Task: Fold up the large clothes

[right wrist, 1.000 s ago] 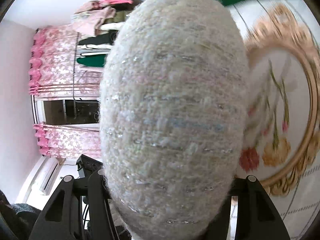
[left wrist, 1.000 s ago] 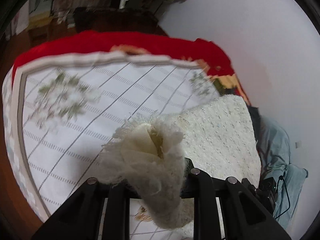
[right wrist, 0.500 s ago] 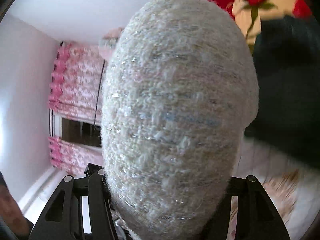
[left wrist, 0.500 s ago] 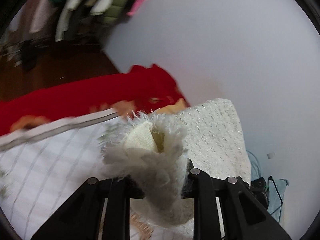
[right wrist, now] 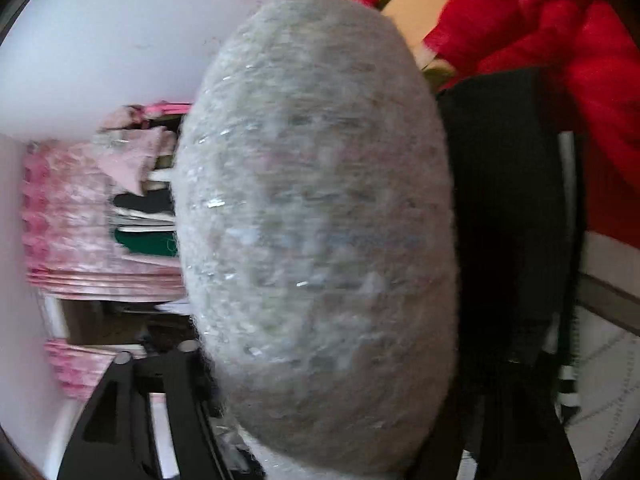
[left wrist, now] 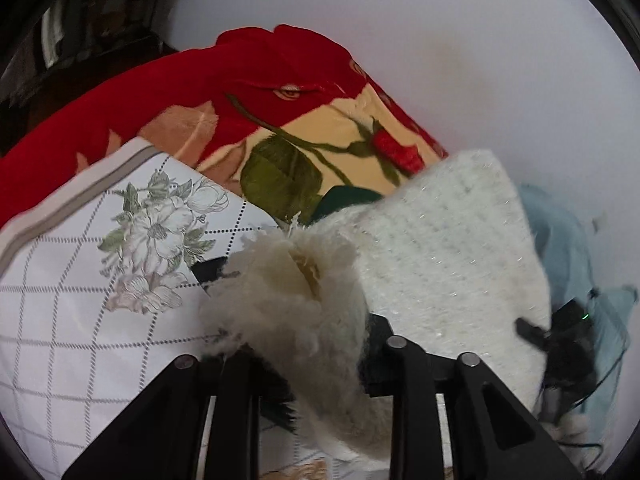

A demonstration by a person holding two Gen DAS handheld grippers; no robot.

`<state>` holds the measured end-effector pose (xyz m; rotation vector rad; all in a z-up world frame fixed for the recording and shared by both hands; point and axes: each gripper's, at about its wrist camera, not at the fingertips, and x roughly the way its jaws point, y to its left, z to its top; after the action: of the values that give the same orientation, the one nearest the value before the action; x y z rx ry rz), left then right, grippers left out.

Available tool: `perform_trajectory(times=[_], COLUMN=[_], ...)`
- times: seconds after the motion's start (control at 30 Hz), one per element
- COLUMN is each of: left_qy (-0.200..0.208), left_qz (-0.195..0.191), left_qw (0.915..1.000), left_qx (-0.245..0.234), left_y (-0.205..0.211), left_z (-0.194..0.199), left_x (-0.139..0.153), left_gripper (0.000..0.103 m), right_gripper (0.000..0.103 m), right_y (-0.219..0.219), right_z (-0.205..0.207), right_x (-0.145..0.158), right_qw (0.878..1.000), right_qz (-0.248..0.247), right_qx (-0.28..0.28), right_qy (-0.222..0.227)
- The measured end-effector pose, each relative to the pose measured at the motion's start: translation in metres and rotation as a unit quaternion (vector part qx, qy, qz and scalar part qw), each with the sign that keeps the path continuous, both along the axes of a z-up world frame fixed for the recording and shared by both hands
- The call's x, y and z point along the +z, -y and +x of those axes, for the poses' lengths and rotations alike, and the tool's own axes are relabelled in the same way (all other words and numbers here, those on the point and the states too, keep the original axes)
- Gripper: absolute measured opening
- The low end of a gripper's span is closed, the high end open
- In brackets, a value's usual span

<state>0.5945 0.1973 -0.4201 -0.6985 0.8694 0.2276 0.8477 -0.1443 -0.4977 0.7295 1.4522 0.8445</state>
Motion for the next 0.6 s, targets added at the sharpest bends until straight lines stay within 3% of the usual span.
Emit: perform_trajectory(times=[0.07, 0.13, 0.17, 0.23, 0.27, 0.3, 0.37, 0.4, 0.47, 0.6], left_qy=[-0.018, -0.036, -0.045, -0.058, -0.062, -0.066, -0.072, -0.071, -0.065, -0.057], left_qz=[0.029, 0.058, 0.074, 0.105, 0.118, 0.136, 0.169, 0.181, 0.206, 0.236], left_qw=[0.9992, 0.9970, 0.9952, 0.9908, 0.9887, 0.9858, 0.9797, 0.9773, 0.9726, 0.9658], left_qx=[-0.020, -0.037, -0.046, -0.063, -0.069, -0.074, -0.080, -0.084, -0.087, -0.090], left_y=[0.005, 0.011, 0.015, 0.021, 0.023, 0.027, 0.032, 0.034, 0.039, 0.043], left_z=[-0.001, 0.001, 0.001, 0.002, 0.002, 0.000, -0.004, -0.008, -0.021, -0.049], left_x=[0.007, 0.013, 0.015, 0.020, 0.023, 0.029, 0.039, 0.045, 0.065, 0.098], left_gripper=[0.024, 0.027, 0.036, 0.068, 0.090, 0.095, 0.095, 0.097, 0.101, 0.101], right_gripper=[0.089, 0.094, 0.098, 0.099, 0.101, 0.103, 0.103, 0.103, 0.103, 0.103], right_y=[-0.010, -0.018, -0.021, -0.030, -0.032, -0.036, -0.055, -0.068, -0.078, -0.084], right_z=[-0.012, -0.027, -0.035, -0.049, -0.059, -0.070, -0.099, -0.121, -0.152, -0.203], right_x=[0.020, 0.044, 0.057, 0.082, 0.093, 0.101, 0.120, 0.127, 0.141, 0.161], right_qw=[0.997, 0.985, 0.976, 0.956, 0.942, 0.932, 0.905, 0.884, 0.854, 0.829], right_qz=[-0.071, -0.150, -0.195, -0.262, -0.298, -0.324, -0.384, -0.423, -0.472, -0.506], right_qx=[0.004, 0.002, -0.004, -0.022, -0.038, -0.047, -0.065, -0.071, -0.080, -0.092], right_qy=[0.031, 0.080, 0.101, 0.133, 0.147, 0.153, 0.170, 0.186, 0.206, 0.218])
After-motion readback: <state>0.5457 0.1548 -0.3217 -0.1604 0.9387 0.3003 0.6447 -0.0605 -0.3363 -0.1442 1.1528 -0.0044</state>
